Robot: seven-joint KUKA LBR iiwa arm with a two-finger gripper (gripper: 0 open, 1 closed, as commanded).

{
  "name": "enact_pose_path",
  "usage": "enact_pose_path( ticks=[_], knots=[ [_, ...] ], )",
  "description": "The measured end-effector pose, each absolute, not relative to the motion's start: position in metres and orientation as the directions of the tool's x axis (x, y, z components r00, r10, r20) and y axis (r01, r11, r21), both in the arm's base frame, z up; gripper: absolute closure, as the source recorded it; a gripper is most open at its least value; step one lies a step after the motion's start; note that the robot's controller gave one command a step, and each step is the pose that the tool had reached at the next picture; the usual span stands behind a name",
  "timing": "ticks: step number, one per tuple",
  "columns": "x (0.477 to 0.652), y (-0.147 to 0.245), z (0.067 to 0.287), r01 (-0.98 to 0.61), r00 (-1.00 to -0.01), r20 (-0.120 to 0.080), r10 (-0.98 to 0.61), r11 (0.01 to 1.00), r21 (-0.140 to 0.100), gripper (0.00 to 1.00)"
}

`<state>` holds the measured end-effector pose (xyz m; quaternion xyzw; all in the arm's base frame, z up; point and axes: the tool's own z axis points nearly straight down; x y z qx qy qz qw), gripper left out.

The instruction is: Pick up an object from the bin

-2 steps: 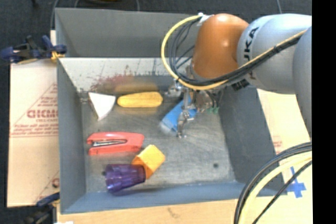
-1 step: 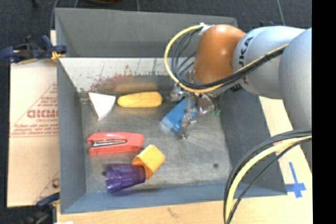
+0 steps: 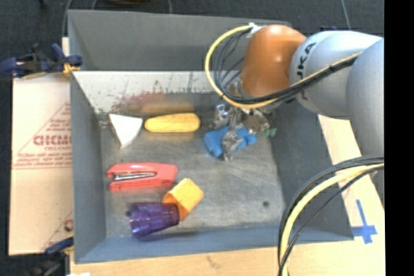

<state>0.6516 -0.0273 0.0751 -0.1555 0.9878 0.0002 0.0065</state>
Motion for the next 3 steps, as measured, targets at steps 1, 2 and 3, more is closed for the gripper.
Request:
enact_pose_path(
  ticks=[1,2,3],
  knots=[
    [0.6516,-0.0273,0.0751,-0.307,-0.952,-0.013,-0.307,0.952,-0.002,1.0],
    [0.6513,-0.0272,0.0775,-0.307,-0.952,-0.011,-0.307,0.952,-0.001,1.0],
    [0.6506,-0.0274,0.0845,-0.307,-0.952,-0.006,-0.307,0.952,0.0,1.0]
  ],
)
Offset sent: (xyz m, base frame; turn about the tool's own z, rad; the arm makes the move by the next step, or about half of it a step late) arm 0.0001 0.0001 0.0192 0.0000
